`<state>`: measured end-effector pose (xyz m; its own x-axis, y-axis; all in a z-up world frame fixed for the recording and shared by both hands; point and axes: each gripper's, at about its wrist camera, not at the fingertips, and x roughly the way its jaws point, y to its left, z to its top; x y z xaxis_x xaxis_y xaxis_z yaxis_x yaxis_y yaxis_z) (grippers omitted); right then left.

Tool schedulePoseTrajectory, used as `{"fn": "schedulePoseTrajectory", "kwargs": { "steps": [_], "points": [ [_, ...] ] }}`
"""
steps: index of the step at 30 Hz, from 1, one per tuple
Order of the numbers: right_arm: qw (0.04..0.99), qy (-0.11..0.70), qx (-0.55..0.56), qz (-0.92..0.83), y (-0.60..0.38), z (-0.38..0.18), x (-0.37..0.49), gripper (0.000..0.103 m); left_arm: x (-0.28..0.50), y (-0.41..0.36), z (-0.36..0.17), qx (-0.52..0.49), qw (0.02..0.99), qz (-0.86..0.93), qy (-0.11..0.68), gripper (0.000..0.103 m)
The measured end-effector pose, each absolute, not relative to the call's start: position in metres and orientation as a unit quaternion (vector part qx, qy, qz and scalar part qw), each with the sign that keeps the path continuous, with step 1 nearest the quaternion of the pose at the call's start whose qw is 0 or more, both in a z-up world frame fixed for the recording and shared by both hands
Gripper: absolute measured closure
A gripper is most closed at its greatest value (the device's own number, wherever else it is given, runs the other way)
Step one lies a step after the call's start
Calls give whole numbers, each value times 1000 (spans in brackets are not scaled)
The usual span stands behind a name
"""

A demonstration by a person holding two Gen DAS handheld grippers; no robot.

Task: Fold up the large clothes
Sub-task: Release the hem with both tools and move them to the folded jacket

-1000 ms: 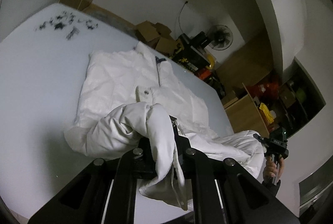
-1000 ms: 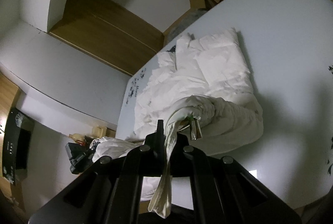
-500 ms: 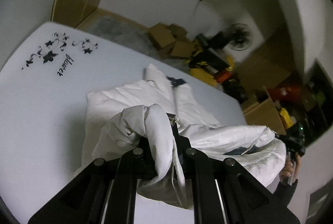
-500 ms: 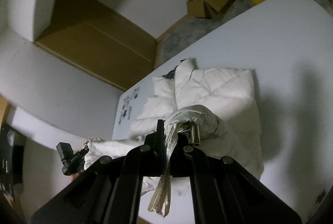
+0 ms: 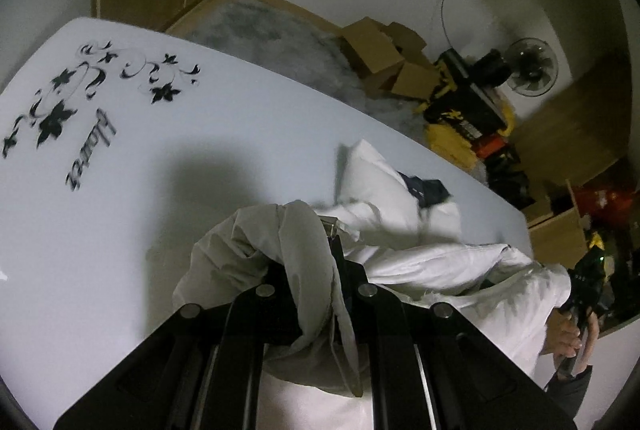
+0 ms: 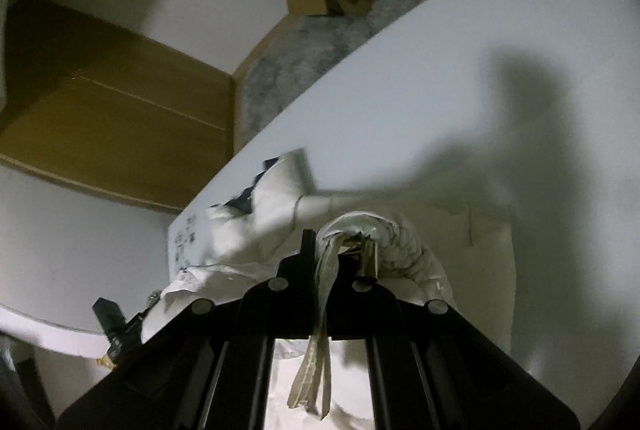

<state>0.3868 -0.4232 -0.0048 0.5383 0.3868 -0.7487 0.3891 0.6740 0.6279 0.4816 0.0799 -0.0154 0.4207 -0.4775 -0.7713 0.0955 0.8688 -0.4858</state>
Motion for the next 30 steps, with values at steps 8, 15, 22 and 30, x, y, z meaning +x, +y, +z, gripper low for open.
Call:
{"fn": "schedulePoseTrajectory", "kwargs": {
  "steps": [8, 15, 22, 30],
  "points": [
    [772, 497, 396, -19, -427, -57, 418, 92, 507, 78, -59, -196, 812, -166, 524, 90],
    [802, 390, 453, -14, -447, -21, 386, 17, 496, 112, -14, -290, 801, -190, 489, 0],
    [877, 277, 393, 1, -428, 92, 327, 17, 422, 116, 97, -188, 914, -96, 346, 0],
    [916, 356, 182, -38, -245, 84, 332, 56, 370, -11, 38, -15, 938, -12, 347, 0]
  ]
}}
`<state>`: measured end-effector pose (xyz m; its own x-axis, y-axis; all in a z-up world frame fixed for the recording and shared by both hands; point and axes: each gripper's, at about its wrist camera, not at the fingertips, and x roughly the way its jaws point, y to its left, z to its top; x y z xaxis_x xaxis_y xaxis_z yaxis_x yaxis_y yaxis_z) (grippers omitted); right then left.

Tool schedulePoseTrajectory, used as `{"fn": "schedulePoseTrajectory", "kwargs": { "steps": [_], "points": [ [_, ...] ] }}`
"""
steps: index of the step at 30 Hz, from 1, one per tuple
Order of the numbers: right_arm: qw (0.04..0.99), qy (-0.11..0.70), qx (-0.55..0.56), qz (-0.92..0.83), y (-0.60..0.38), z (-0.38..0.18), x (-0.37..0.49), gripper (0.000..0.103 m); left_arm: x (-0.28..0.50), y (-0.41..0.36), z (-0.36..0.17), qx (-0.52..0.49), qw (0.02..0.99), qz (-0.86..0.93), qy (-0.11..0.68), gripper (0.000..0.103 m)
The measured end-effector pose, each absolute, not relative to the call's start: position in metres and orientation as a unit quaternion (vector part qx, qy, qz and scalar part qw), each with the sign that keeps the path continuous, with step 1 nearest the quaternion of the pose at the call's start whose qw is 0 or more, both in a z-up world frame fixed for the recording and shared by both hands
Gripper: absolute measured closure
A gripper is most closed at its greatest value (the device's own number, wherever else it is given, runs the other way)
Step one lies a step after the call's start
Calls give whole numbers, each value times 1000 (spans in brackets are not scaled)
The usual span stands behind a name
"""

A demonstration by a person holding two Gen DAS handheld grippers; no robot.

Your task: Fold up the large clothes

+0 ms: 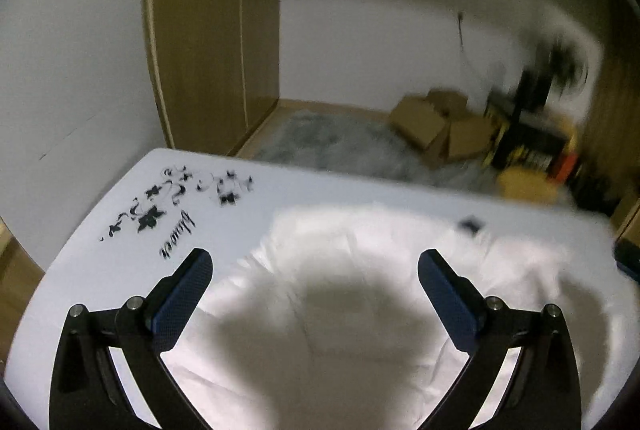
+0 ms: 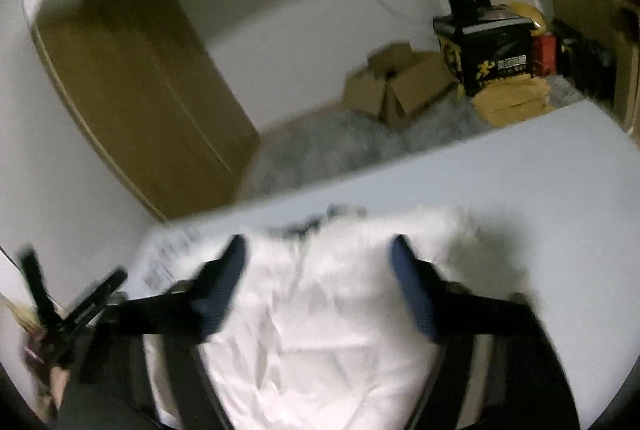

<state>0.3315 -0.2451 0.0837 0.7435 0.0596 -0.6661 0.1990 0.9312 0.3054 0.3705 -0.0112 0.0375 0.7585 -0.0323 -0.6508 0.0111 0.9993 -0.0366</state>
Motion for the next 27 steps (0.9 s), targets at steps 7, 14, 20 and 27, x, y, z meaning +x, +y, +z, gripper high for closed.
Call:
{"fn": "schedulePoseTrajectory", "kwargs": {
  "steps": [7, 14, 20, 27],
  "points": [
    [898, 426, 95, -62, -199, -2, 378, 76, 403, -40, -29, 55, 927, 20, 372, 0],
    [869, 482, 104, -45, -216, -63, 406, 72, 429, -31, -78, 38, 915, 18, 402, 0],
    [879, 466, 90, -43, -210, -79, 406, 72, 431, -32, -89, 34, 921, 23, 387, 0],
    [878, 470, 76, -45, -204, -84, 409, 71, 442, -24, -86, 23, 903, -6, 428, 0]
  ]
}}
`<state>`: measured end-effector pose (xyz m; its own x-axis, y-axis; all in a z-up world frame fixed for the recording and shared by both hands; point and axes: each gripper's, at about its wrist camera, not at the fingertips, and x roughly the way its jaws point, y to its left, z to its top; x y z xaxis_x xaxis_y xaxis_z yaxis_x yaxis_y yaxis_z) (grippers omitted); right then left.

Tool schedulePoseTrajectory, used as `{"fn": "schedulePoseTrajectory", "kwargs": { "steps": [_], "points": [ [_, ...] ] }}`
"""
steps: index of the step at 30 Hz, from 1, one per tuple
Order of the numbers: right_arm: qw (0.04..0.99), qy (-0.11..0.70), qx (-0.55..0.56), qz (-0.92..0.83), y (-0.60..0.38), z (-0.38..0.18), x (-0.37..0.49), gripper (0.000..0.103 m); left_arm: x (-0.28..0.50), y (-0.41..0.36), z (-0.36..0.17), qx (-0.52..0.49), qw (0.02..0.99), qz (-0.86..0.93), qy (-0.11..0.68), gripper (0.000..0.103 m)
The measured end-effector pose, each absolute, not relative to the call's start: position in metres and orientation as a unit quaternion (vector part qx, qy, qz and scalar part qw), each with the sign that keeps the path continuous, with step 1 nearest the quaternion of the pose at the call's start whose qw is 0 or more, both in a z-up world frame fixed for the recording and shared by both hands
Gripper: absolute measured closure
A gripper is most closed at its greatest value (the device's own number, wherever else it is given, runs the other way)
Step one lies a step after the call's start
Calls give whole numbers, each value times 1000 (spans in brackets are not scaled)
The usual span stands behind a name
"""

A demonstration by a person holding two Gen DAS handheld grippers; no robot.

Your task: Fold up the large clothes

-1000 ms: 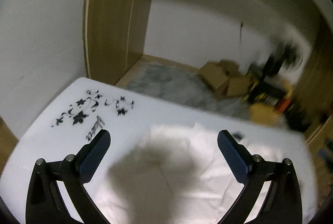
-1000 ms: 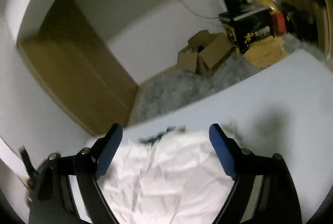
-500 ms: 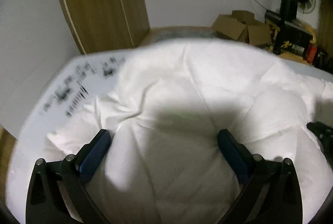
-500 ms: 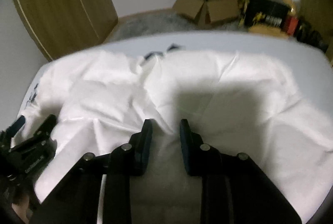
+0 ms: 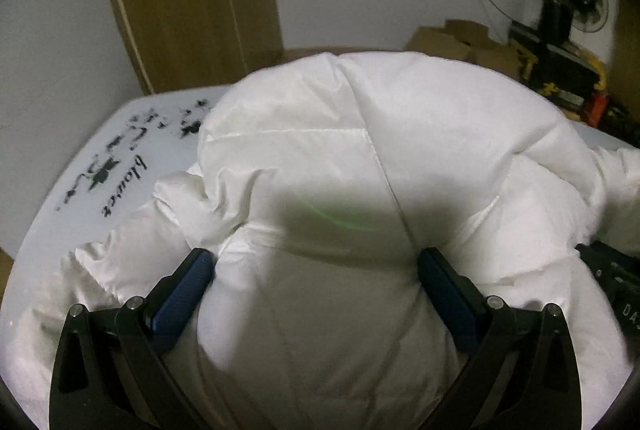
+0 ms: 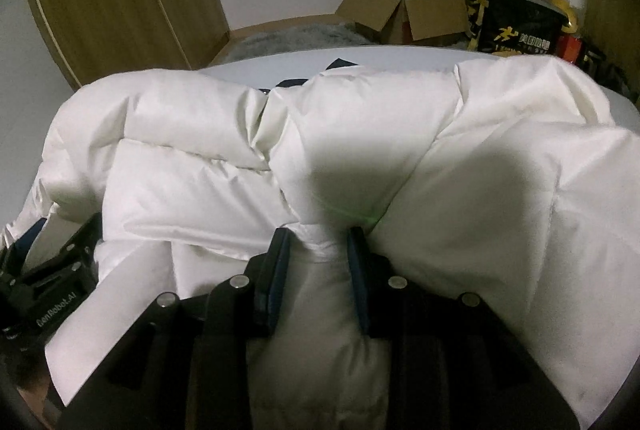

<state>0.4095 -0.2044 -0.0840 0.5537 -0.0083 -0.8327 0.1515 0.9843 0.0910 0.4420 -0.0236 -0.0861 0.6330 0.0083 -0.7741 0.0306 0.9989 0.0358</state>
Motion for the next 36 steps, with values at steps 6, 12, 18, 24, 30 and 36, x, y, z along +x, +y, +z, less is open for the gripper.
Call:
{"fn": "schedulePoseTrajectory", "kwargs": {
  "steps": [6, 12, 18, 24, 30, 36],
  "points": [
    [896, 433, 61, -76, -242, -13, 390, 15, 458, 32, -27, -42, 915, -31, 401, 0],
    [870, 474, 65, -121, -304, -37, 401, 14, 482, 58, -74, -35, 896, 4, 442, 0],
    [868, 472, 131, -77, -331, -76, 409, 4, 488, 72, -110, -105, 880, -20, 463, 0],
    [877, 460, 122, -71, -326, -84, 412, 0, 490, 71, -116, -112, 883, -19, 456, 0],
    [878, 459, 111, -77, -325, -87, 410, 0, 490, 70, -115, -108, 883, -18, 456, 0],
    [876, 464, 101, -86, -320, -84, 411, 0, 488, 66, -108, -87, 884, -3, 459, 0]
  ]
}}
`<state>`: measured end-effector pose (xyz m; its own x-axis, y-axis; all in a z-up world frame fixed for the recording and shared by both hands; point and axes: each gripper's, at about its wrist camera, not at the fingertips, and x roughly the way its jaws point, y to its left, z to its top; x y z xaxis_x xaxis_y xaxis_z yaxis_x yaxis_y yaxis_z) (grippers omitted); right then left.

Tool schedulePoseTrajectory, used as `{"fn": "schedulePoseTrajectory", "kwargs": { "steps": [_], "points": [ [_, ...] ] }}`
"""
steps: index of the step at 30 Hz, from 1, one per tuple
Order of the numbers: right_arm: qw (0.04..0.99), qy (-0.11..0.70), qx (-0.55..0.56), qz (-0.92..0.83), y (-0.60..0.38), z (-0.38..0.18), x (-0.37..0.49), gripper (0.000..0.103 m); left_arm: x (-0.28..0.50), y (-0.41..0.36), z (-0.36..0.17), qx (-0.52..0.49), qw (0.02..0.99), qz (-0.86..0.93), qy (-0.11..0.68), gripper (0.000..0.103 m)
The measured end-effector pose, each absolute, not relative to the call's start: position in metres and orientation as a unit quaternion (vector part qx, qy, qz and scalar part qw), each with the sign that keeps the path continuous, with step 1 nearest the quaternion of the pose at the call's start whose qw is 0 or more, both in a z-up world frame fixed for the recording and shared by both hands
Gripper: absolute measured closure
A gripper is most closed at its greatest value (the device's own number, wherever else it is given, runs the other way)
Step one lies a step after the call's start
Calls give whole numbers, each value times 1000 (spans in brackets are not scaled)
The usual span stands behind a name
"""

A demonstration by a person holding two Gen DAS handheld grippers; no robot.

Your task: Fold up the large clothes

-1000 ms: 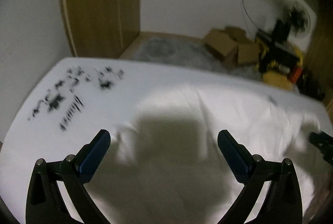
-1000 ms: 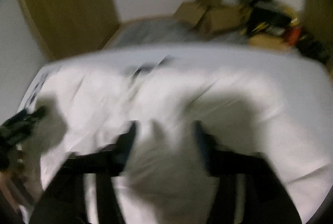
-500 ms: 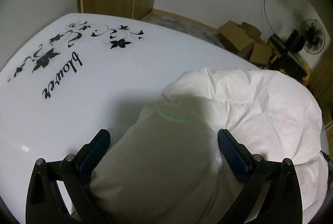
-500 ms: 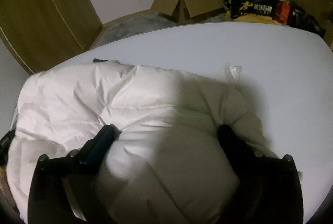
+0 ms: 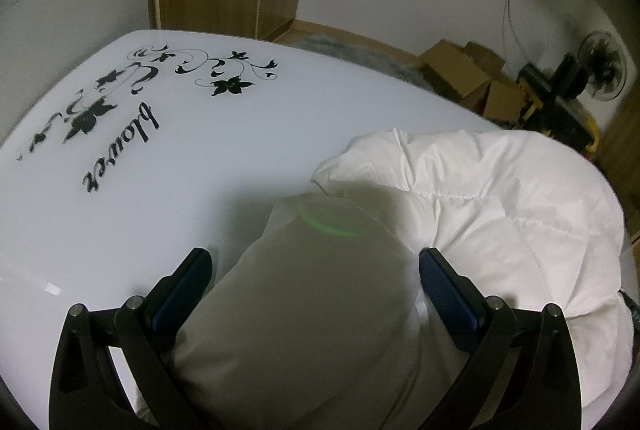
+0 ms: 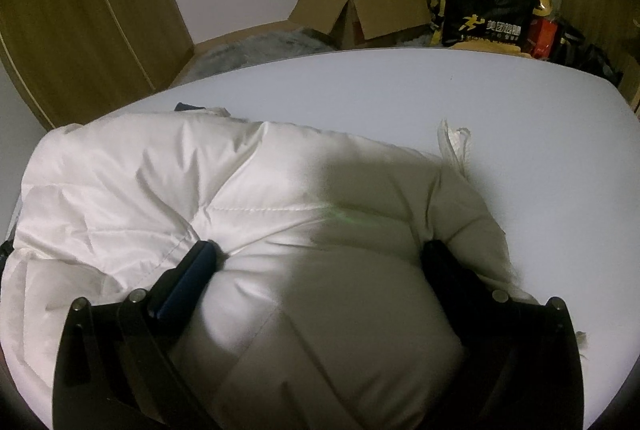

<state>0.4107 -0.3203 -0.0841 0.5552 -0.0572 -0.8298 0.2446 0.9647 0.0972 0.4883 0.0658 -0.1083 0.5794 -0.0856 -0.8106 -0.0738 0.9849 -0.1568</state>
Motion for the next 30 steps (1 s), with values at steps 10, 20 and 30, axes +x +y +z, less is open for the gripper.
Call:
{"fn": "schedulePoseTrajectory", "kwargs": {
  "steps": [10, 20, 30],
  "points": [
    [895, 428, 67, -104, -242, -23, 414, 51, 461, -33, -60, 20, 918, -4, 396, 0],
    [883, 452, 74, -105, -269, -43, 410, 38, 467, -39, -94, 27, 906, -4, 422, 0],
    [871, 438, 152, -166, -371, -70, 358, 31, 470, -35, -97, 12, 903, -22, 429, 0]
  ]
}}
